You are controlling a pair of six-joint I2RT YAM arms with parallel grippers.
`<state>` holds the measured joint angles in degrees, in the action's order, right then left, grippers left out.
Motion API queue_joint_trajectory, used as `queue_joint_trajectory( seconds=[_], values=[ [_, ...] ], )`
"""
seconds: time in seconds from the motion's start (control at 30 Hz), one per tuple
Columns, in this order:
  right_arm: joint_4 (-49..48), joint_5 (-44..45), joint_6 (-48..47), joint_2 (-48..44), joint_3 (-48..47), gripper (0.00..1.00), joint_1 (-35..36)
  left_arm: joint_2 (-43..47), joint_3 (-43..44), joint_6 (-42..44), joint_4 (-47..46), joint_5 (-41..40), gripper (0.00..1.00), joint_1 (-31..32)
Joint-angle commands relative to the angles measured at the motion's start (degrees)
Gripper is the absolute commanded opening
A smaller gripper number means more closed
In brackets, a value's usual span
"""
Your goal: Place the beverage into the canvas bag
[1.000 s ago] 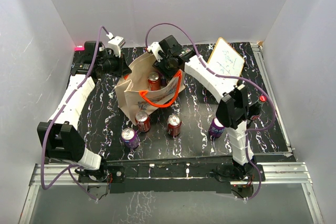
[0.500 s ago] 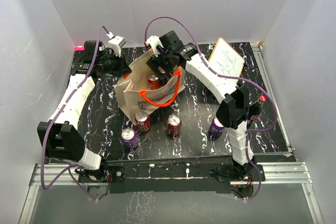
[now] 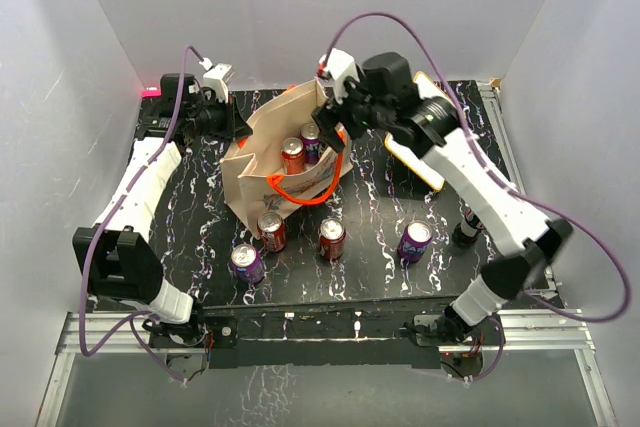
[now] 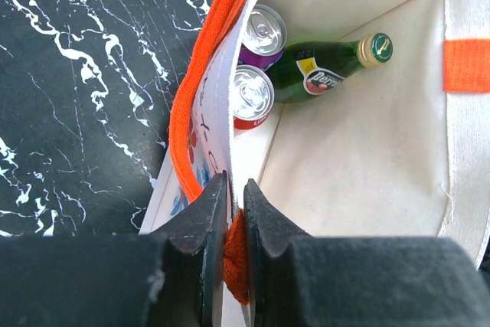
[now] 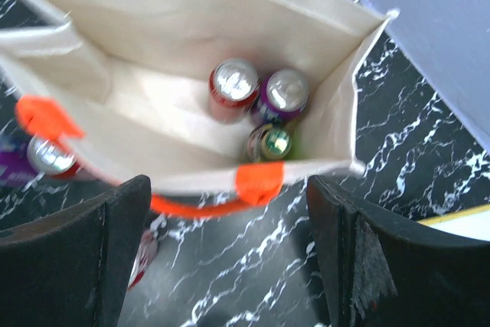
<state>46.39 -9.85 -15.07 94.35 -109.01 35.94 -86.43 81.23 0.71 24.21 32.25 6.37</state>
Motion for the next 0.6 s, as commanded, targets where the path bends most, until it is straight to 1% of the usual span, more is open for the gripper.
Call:
queue_joint_trajectory(
  seconds=[0.0, 0.1, 0.23, 0.43, 0.57],
  values=[
    [1.04, -3.9, -0.84, -8.83, 10.38, 0.85, -0.2, 0.02, 3.47, -3.25, -2.81, 2.37, 0.0, -0.07],
    [1.35, -7.88, -2.24, -15.45, 19.81, 0.86, -0.2, -0.04, 3.26, -4.26, -3.02, 2.46, 0.0, -0.1],
    [-0.8, -11.66, -4.6, -20.26, 30.24, 0.86, -0.11, 0.21, 2.56, -4.87, -2.69, 2.37, 0.0, -0.08],
    [-4.86, -12.32, -6.64, -20.72, 40.21, 0.89, 3.0, 0.95, 1.0, -6.01, -2.65, 2.47, 0.0, -0.16],
    [-7.51, -11.09, -7.45, -19.11, 44.12, 0.9, 5.58, 1.67, 0.48, -5.79, -2.0, 2.72, 0.0, -0.12]
  ],
)
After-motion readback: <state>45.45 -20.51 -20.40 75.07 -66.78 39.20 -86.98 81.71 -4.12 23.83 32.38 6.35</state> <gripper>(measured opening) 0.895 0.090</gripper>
